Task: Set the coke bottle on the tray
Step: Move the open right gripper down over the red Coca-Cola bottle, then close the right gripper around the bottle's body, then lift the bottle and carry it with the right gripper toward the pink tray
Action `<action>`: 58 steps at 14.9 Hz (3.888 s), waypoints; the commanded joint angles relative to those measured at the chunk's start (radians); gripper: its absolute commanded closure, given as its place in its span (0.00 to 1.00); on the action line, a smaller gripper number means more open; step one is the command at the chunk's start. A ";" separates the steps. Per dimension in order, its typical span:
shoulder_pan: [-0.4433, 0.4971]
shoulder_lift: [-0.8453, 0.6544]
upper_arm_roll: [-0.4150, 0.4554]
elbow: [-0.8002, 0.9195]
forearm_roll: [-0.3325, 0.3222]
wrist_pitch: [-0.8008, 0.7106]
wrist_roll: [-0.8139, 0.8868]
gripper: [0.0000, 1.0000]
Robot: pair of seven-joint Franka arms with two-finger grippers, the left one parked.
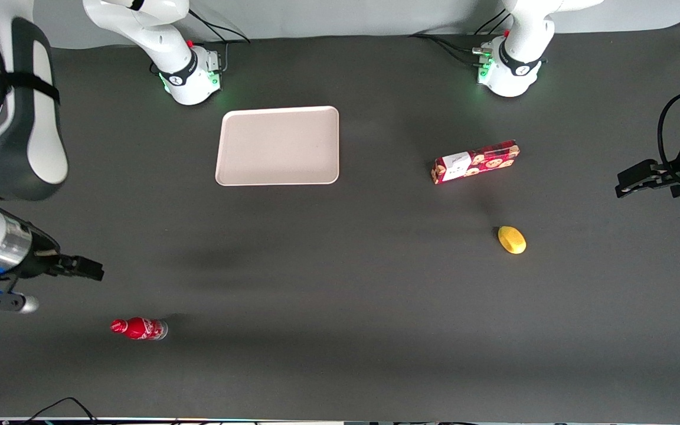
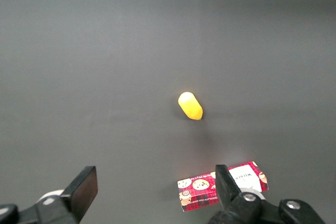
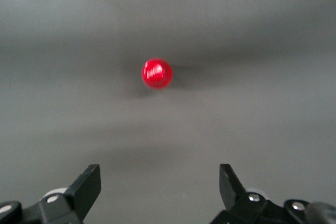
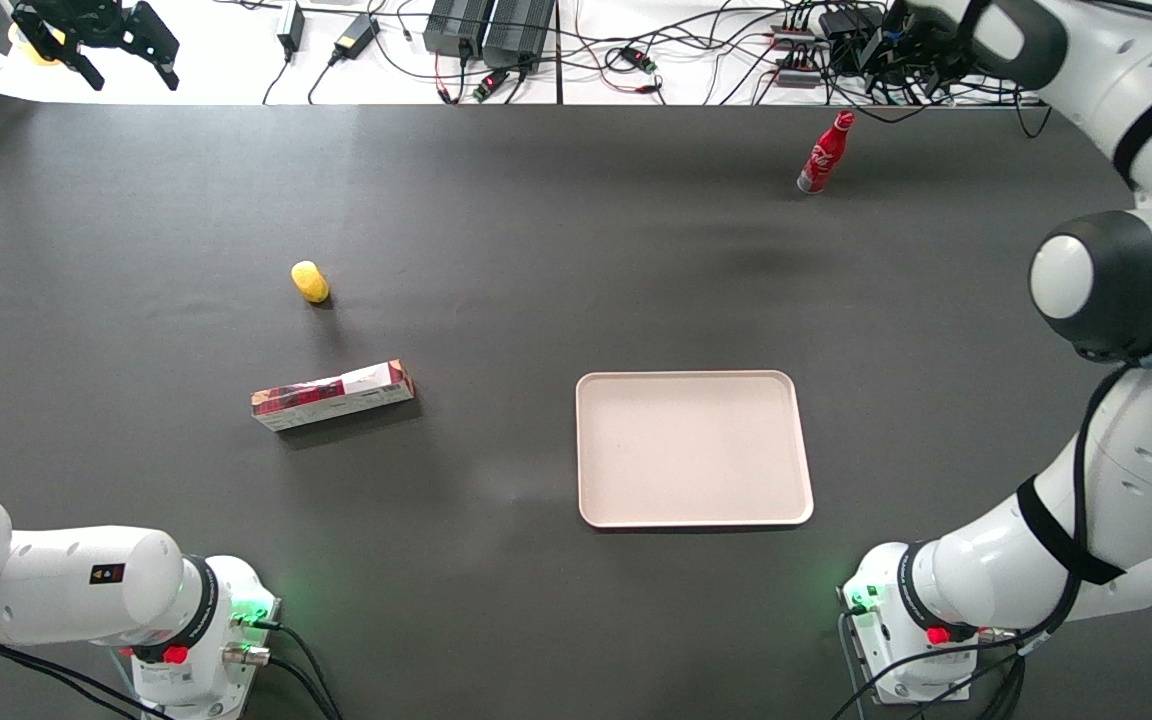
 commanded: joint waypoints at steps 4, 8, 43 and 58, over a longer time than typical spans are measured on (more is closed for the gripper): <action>-0.013 0.191 0.013 0.057 0.010 0.237 -0.026 0.00; -0.022 0.250 0.014 0.054 0.013 0.317 -0.027 0.00; -0.028 0.333 0.024 0.091 0.031 0.392 -0.078 1.00; -0.028 -0.050 0.008 0.151 -0.009 -0.273 -0.006 1.00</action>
